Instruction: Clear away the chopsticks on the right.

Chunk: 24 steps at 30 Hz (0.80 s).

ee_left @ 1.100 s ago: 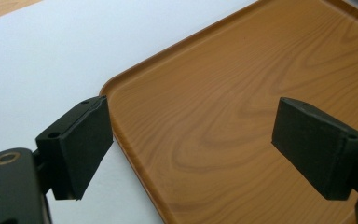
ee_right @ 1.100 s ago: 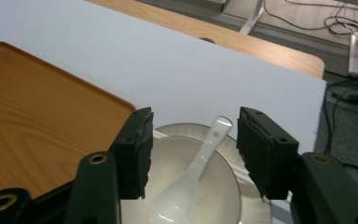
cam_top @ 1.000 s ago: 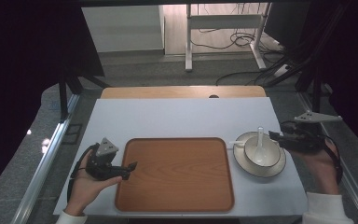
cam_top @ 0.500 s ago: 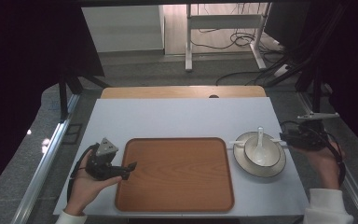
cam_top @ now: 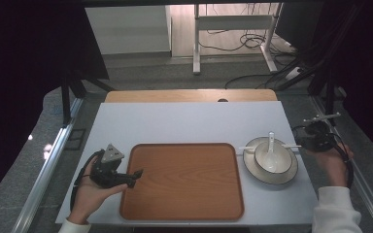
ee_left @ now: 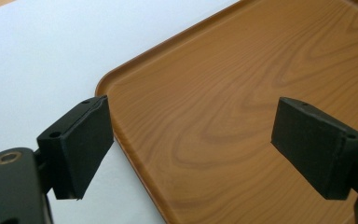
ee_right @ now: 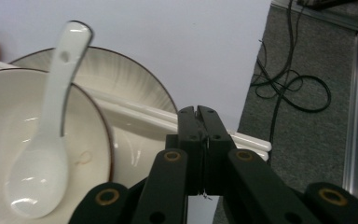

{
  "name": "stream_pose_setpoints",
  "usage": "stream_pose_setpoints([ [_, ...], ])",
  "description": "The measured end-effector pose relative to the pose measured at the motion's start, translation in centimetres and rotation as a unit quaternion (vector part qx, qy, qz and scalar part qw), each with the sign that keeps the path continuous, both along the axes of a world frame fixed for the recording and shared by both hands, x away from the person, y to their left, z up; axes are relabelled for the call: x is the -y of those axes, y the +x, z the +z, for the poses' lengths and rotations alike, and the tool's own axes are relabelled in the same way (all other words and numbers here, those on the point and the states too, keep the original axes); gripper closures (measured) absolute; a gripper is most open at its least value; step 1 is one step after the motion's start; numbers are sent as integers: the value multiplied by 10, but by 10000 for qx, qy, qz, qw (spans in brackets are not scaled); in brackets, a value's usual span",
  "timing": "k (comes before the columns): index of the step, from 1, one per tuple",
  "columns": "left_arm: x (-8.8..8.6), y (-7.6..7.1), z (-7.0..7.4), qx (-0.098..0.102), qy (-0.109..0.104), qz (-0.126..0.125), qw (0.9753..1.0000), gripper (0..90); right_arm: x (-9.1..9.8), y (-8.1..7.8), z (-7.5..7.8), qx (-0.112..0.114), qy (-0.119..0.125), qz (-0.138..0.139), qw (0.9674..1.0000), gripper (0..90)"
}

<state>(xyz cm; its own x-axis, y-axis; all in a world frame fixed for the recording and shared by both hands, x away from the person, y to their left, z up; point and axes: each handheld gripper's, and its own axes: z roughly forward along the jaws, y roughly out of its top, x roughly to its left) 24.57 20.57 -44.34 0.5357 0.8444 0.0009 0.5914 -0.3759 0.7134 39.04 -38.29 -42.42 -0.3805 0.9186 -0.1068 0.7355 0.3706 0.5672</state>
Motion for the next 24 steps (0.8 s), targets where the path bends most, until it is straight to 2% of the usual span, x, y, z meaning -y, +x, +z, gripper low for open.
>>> stream_pose_setpoints([
  [7, 1, 1, -1, -12, 13, 16, 10000, 128, 1, 16, -9, -61, -123, -40, 9999, 899],
  [13, -1, 1, -2, -24, 20, 39, 10000, 129, -3, 32, -23, -214, -314, -88, 9992, 899],
  [24, 0, 2, -4, -56, 71, 32, 10000, 131, -6, 41, -33, -350, -464, -53, 9983, 898],
])
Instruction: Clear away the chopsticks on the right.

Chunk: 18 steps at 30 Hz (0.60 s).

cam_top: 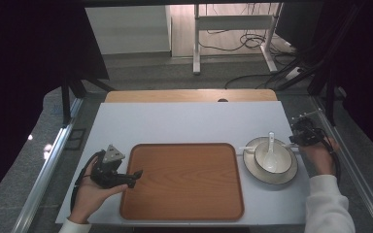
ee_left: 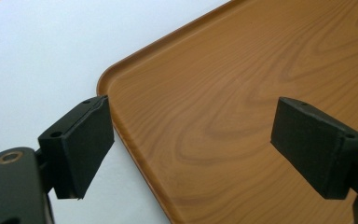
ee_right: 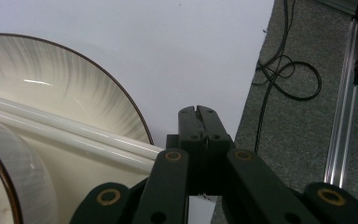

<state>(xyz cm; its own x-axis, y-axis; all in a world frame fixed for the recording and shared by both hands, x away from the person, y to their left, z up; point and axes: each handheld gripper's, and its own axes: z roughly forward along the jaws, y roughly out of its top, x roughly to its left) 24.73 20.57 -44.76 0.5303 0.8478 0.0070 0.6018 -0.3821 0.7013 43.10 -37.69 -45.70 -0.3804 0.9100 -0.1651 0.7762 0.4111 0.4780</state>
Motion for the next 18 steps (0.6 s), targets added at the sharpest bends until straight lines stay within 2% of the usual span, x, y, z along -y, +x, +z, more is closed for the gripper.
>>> stream_pose_setpoints([
  [6, 1, 0, 0, -13, 39, -48, 10000, 134, 0, -2, -2, -80, -51, -25, 10000, 899],
  [10, 2, -1, 1, 56, 41, -31, 10000, 137, 0, -3, -3, -136, -89, -56, 9999, 899],
  [14, 1, -1, 2, 80, 19, -20, 10000, 137, 3, -6, -2, -114, 47, -96, 9999, 900],
  [18, 1, 0, 1, 51, 29, -22, 10000, 137, 6, -9, -3, -209, 100, -190, 9996, 900],
])
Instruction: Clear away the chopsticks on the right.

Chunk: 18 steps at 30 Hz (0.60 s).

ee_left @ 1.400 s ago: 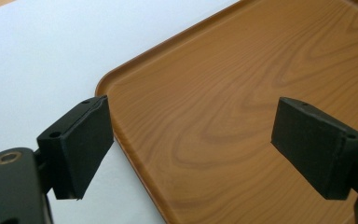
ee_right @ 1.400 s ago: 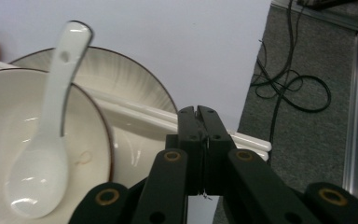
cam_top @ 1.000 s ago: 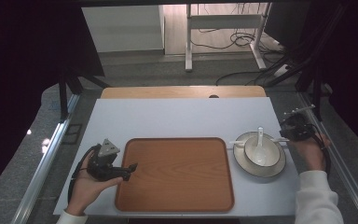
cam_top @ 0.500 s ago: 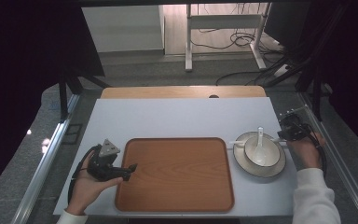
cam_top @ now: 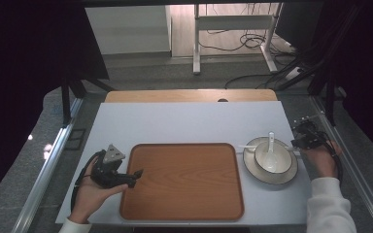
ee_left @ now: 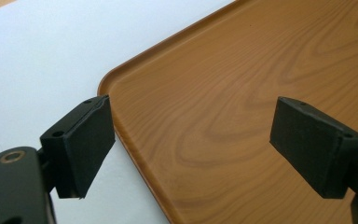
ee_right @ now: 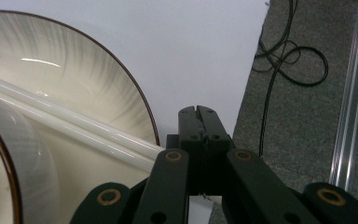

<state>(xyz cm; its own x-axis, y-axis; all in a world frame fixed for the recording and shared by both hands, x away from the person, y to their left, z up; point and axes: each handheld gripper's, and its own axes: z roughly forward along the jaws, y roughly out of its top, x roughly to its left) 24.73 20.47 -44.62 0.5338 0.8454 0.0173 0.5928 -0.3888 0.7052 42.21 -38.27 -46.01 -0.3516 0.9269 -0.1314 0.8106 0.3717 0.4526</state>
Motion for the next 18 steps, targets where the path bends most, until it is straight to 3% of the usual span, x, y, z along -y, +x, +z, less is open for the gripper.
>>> stream_pose_setpoints([
  [3, 1, 0, 1, 0, 18, -26, 10000, 139, 2, -2, -1, -57, -73, -48, 9999, 900],
  [18, 0, -1, 4, 53, 8, -37, 10000, 140, 13, -21, -3, -224, 132, -260, 9993, 900],
])
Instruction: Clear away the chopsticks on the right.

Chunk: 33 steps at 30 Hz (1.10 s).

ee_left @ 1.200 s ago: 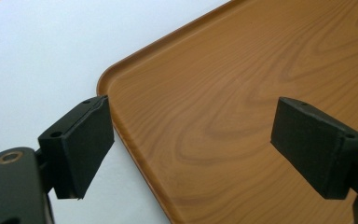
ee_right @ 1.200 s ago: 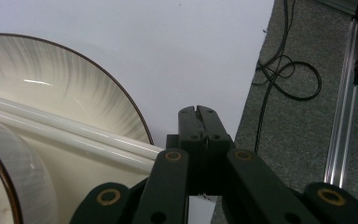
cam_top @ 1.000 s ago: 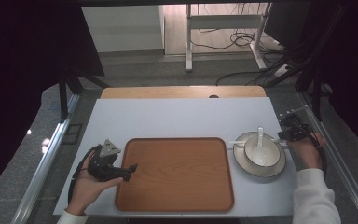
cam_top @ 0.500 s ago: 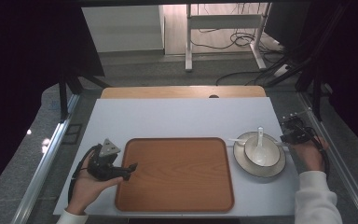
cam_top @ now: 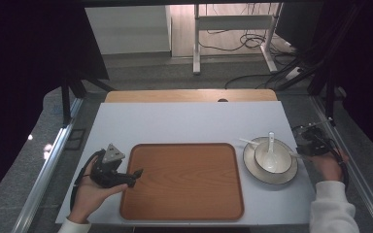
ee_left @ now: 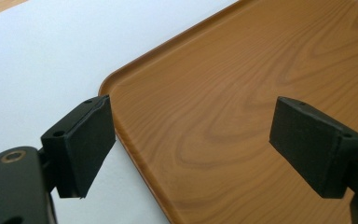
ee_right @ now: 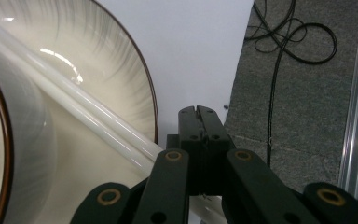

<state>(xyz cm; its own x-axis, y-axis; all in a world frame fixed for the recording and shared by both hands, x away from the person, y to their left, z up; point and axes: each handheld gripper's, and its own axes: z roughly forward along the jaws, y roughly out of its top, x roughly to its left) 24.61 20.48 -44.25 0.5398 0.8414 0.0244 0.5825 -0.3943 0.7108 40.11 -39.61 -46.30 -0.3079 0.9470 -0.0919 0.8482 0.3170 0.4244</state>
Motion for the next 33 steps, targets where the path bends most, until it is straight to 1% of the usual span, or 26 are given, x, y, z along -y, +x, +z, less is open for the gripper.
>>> stream_pose_setpoints([
  [2, 0, 0, 0, 2, 0, -1, 10000, 141, 0, -1, -1, -7, 15, -30, 10000, 900],
  [3, 0, 0, 0, 1, -2, -3, 10000, 141, 0, -2, -1, -22, -19, -9, 10000, 900],
  [4, 0, 0, 0, -2, -3, -5, 10000, 140, 0, -3, -1, -8, -86, -54, 9999, 900],
  [5, 0, 0, 0, -2, -3, -5, 10000, 141, 0, -3, -1, -8, -86, -54, 9999, 900],
  [6, 0, 0, 0, -1, -1, -8, 10000, 141, 0, -4, 0, 24, -145, -50, 9999, 900],
  [16, 1, 0, -1, -5, 18, -17, 10000, 141, -1, -7, 5, 80, -100, -13, 9999, 900],
  [17, 1, 0, -1, -1, 17, -19, 10000, 141, -1, -8, 5, 94, -84, -25, 9999, 900],
  [19, 1, 0, 0, 3, 12, -19, 10000, 141, 1, -10, 10, 222, -112, -61, 9997, 900],
  [20, 0, 0, 0, 5, 9, -20, 10000, 141, 1, -10, 10, 222, -112, -61, 9997, 900],
  [21, 0, 0, 0, 11, 5, -24, 10000, 141, 1, -12, 12, 282, -99, -76, 9995, 900],
  [22, 0, 0, 0, 9, -11, -28, 10000, 142, 1, -16, 18, 343, -78, -29, 9994, 900],
  [23, 0, 0, 0, 9, -11, -28, 10000, 142, 1, -16, 18, 343, -78, -29, 9994, 900],
  [27, 2, 1, 0, 7, -10, -51, 10000, 143, -2, -26, 27, 460, 32, 211, 9987, 900],
  [30, 2, 1, 1, 33, -4, -66, 10000, 143, -4, -28, 28, 451, 41, 276, 9986, 900],
  [32, 2, 0, 2, 49, -3, -73, 10000, 143, -5, -29, 24, 380, 32, 348, 9987, 900],
  [33, 2, 0, 3, 54, -5, -74, 10000, 143, -5, -29, 24, 380, 32, 348, 9987, 900],
])
